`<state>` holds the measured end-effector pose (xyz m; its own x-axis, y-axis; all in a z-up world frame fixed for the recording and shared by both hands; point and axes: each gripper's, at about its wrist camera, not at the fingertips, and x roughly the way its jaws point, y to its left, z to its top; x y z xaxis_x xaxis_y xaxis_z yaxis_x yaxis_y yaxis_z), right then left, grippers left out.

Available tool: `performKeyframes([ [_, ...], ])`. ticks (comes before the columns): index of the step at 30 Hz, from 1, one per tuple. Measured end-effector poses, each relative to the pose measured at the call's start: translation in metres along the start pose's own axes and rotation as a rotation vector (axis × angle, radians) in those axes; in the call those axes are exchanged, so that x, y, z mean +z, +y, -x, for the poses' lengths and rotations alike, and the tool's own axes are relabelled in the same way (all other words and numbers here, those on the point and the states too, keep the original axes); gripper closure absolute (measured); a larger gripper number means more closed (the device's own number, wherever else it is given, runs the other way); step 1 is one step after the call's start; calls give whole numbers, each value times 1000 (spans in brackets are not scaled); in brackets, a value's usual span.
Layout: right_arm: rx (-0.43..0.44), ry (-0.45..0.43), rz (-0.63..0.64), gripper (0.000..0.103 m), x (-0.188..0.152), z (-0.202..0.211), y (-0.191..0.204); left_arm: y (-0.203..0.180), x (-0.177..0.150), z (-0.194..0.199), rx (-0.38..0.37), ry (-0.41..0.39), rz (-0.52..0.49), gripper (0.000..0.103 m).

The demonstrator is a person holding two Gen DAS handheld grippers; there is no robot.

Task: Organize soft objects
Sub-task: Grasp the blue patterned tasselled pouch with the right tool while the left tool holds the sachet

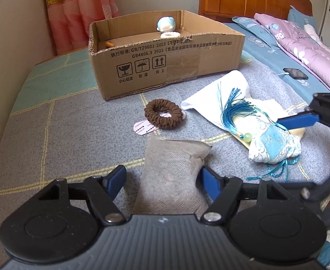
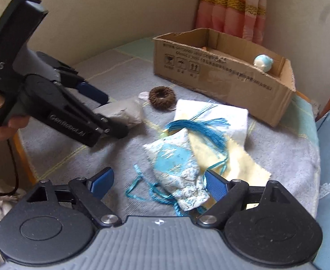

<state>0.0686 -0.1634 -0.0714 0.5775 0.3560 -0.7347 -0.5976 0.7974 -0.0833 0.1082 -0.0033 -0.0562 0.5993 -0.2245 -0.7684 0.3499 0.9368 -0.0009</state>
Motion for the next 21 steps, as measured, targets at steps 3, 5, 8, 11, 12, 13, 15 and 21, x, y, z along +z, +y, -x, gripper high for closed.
performKeyframes([
  [3, -32, -1, -3, 20, 4, -7, -5, 0, 1, 0, 3, -2, 5, 29],
  [5, -50, 0, 9, 27, 4, -9, -7, -1, 0, -1, 4, -3, 6, 29],
  [8, -66, -3, 25, 34, 2, -9, -4, -2, 1, -1, 5, -4, 7, 29],
  [11, -77, -6, 32, 45, 1, -5, 0, -4, 1, -1, 2, -3, 7, 30],
  [12, -81, -5, 32, 47, 0, -4, 1, -5, 1, 0, 1, -3, 4, 31],
  [13, -85, -5, 30, 49, 0, -2, 1, -6, 1, 0, 2, -3, 2, 33],
  [15, -91, -5, 20, 52, -1, 0, 1, -9, 0, 3, -12, -6, -11, 43],
  [21, -98, -5, -15, 61, 0, 5, -5, -8, 3, 9, -12, -5, -21, 65],
])
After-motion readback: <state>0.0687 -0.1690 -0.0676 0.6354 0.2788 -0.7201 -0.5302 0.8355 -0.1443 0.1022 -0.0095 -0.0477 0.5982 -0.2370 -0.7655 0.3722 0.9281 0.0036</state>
